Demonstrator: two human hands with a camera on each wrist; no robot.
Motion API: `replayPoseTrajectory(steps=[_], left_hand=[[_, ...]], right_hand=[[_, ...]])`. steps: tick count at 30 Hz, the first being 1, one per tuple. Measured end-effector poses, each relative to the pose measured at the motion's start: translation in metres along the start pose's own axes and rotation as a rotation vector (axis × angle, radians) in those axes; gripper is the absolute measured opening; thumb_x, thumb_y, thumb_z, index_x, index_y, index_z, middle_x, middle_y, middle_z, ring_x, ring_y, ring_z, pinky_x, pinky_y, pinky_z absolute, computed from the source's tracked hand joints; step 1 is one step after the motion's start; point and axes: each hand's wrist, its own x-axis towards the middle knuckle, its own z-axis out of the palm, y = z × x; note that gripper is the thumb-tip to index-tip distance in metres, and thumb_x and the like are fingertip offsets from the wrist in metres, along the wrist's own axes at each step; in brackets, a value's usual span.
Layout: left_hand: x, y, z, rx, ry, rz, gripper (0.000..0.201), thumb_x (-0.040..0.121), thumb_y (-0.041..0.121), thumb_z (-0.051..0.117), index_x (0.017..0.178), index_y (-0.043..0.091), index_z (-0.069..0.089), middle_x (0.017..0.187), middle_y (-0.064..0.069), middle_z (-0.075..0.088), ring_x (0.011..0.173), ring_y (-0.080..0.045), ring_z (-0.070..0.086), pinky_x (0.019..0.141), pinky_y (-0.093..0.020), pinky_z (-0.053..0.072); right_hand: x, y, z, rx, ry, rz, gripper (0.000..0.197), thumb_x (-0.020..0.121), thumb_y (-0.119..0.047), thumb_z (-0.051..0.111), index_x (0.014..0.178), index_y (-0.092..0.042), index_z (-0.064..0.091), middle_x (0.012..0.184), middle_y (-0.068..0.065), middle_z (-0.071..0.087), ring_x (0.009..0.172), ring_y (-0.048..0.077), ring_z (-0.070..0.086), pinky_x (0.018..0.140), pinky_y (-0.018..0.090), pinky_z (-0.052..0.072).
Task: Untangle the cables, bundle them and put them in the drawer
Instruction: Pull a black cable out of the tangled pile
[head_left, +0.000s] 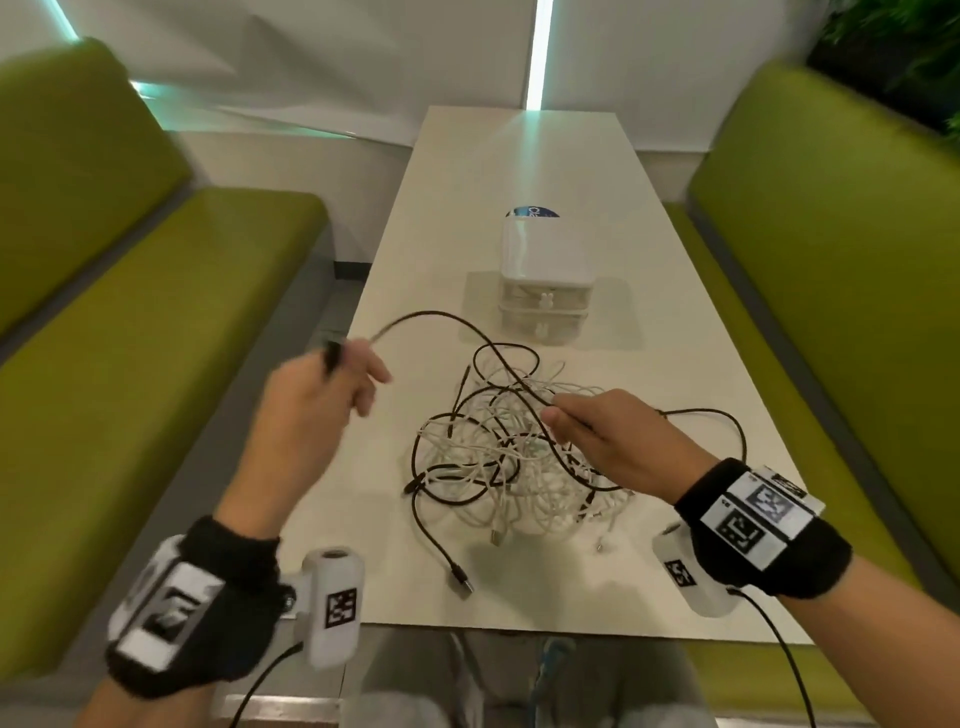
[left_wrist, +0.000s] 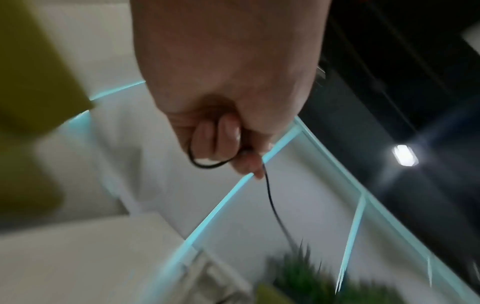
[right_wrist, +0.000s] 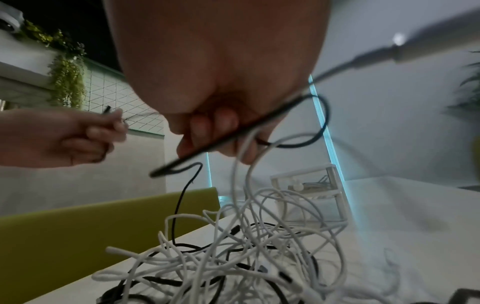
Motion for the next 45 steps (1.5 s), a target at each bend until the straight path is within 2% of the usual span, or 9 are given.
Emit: replayPoseTrajectory(steps=[6,10,14,18,22,30,35,41,45], left_hand=[[-0.021,-0.015,0.06,0.89,-0.37,-0.026,0.042,0.1,0.049,0.034,0.075,0.018,0.045,0.071,0.001,0.049,0.076,-0.028,0.06,0.063,-0.035,0.042],[-0.022,-0.018,0.069,0.862,-0.191,0.094,0.044,0.1,0.048,0.028,0.094,0.015,0.055,0.083,0.002,0.045,0.071,-0.027,0.058,0.062,-0.035,0.04],[-0.024,-0.002,0.066,0.536,0.06,0.315,0.047,0.099,0.044,0.036,0.122,0.013,0.062,0.096,0.005,0.056,0.063,-0.012,0.055,0.058,-0.032,0.052],[-0.029,0.016,0.087,0.489,-0.269,0.54,0.044,0.097,0.039,0.037,0.136,0.025,0.053,0.131,0.013,0.055,0.097,-0.007,0.065,0.078,-0.027,0.055],[-0.024,0.011,0.103,0.867,-0.427,0.397,0.05,0.097,0.051,0.024,0.12,0.022,0.057,0.105,0.01,0.051,0.078,-0.018,0.06,0.061,-0.028,0.037],[-0.007,0.005,0.08,0.522,-0.08,0.407,0.023,0.094,0.032,0.04,0.08,0.024,0.057,0.083,0.006,0.063,0.074,-0.015,0.063,0.068,-0.034,0.05],[0.002,-0.003,0.05,0.299,0.254,0.254,0.025,0.101,0.015,0.047,0.078,0.018,0.056,0.077,0.016,0.058,0.063,0.008,0.051,0.062,-0.005,0.034],[0.009,-0.024,0.048,0.633,-0.136,-0.077,0.03,0.101,0.036,0.043,0.09,0.021,0.066,0.089,0.003,0.068,0.078,-0.014,0.061,0.066,-0.026,0.042],[0.0,-0.007,0.08,0.611,-0.301,0.159,0.032,0.101,0.039,0.043,0.117,0.022,0.065,0.112,0.007,0.066,0.101,-0.017,0.063,0.088,-0.038,0.049]], right_hand=[[0.004,-0.006,0.011,-0.237,-0.037,0.025,0.037,0.102,-0.046,0.026,0.076,-0.022,0.036,0.061,-0.002,0.044,0.061,0.025,0.043,0.058,0.035,0.032],[-0.003,-0.002,0.01,-0.429,0.0,0.159,0.039,0.103,-0.045,0.026,0.085,-0.018,0.048,0.062,-0.001,0.038,0.067,0.033,0.053,0.057,0.033,0.034],[-0.008,0.0,0.011,-0.413,0.19,0.152,0.039,0.102,-0.045,0.029,0.082,-0.017,0.047,0.05,-0.002,0.039,0.047,0.032,0.042,0.046,0.031,0.031],[-0.009,-0.011,0.019,-0.353,0.254,-0.063,0.034,0.097,-0.04,0.032,0.084,-0.016,0.052,0.05,-0.002,0.052,0.035,0.027,0.044,0.039,0.025,0.022],[-0.009,-0.013,0.02,-0.382,0.301,-0.109,0.031,0.089,-0.034,0.035,0.087,-0.016,0.06,0.051,-0.004,0.056,0.033,0.025,0.046,0.035,0.022,0.025],[0.005,-0.001,0.008,-0.319,0.234,-0.056,0.044,0.095,-0.058,0.013,0.078,-0.023,0.033,0.058,-0.009,0.039,0.048,0.023,0.037,0.042,0.027,0.015],[0.006,0.011,-0.001,-0.289,0.265,0.051,0.044,0.095,-0.056,0.018,0.079,-0.02,0.036,0.053,-0.009,0.038,0.047,0.022,0.037,0.048,0.03,0.024],[0.001,0.015,0.005,-0.347,0.189,0.008,0.039,0.101,-0.048,0.021,0.078,-0.021,0.038,0.064,-0.006,0.045,0.055,0.023,0.044,0.049,0.033,0.034],[-0.002,0.011,0.016,-0.413,0.151,-0.001,0.038,0.101,-0.046,0.025,0.078,-0.02,0.039,0.061,-0.003,0.05,0.051,0.026,0.045,0.047,0.032,0.03]])
